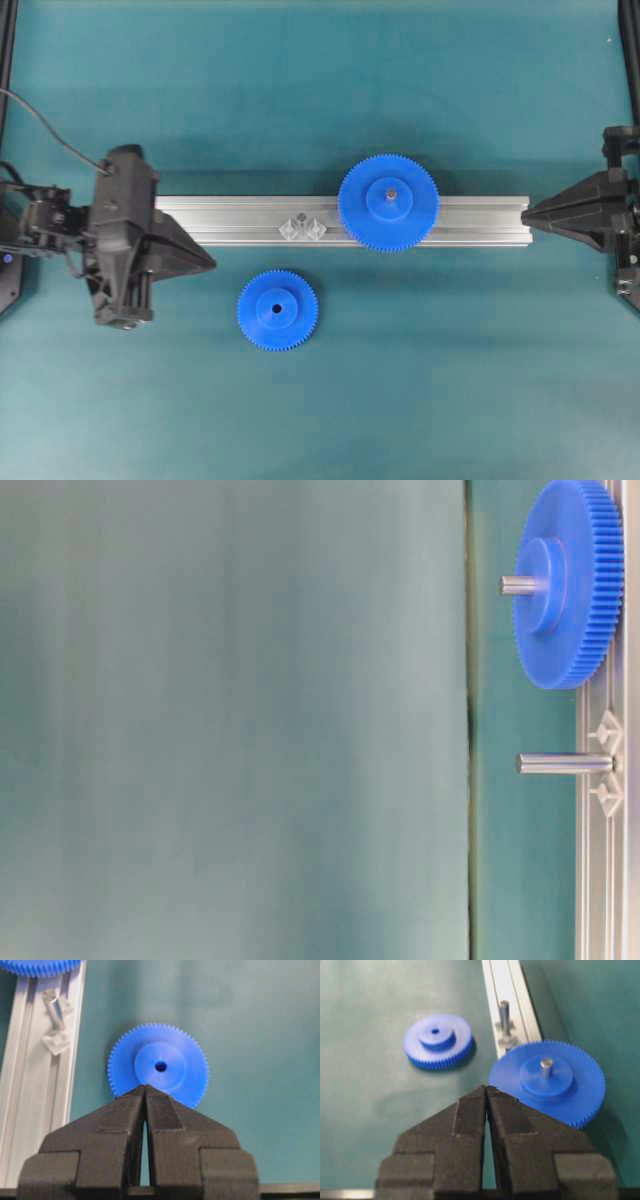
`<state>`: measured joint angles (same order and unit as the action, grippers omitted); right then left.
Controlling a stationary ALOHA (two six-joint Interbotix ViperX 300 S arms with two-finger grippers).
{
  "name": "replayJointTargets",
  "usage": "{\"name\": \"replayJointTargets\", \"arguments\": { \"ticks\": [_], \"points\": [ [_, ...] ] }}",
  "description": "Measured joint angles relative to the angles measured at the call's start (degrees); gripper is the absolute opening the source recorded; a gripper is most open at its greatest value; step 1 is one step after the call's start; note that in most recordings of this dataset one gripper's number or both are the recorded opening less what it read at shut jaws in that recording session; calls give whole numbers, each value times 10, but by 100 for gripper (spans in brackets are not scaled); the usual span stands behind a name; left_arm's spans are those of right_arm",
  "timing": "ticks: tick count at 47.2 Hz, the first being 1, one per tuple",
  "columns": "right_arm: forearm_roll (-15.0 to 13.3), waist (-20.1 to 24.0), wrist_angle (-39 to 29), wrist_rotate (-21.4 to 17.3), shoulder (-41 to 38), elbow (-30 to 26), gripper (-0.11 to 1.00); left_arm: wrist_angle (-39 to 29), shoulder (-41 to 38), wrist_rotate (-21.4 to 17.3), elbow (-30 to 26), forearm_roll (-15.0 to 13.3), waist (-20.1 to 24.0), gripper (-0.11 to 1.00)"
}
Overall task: Find the location of the shaft and insert the small gear.
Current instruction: 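Move the left gripper toward the loose small blue gear, then lower the open left gripper over the small blue gear's hub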
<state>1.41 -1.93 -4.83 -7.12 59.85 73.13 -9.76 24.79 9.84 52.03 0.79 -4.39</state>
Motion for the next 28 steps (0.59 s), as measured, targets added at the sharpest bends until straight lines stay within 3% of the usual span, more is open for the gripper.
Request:
{"name": "replayJointTargets", "arguments": {
  "ticks": [28],
  "points": [
    [1,-1,-10,0,-1,4,5,-8,-116,1,-69,0,-12,1]
  ]
}}
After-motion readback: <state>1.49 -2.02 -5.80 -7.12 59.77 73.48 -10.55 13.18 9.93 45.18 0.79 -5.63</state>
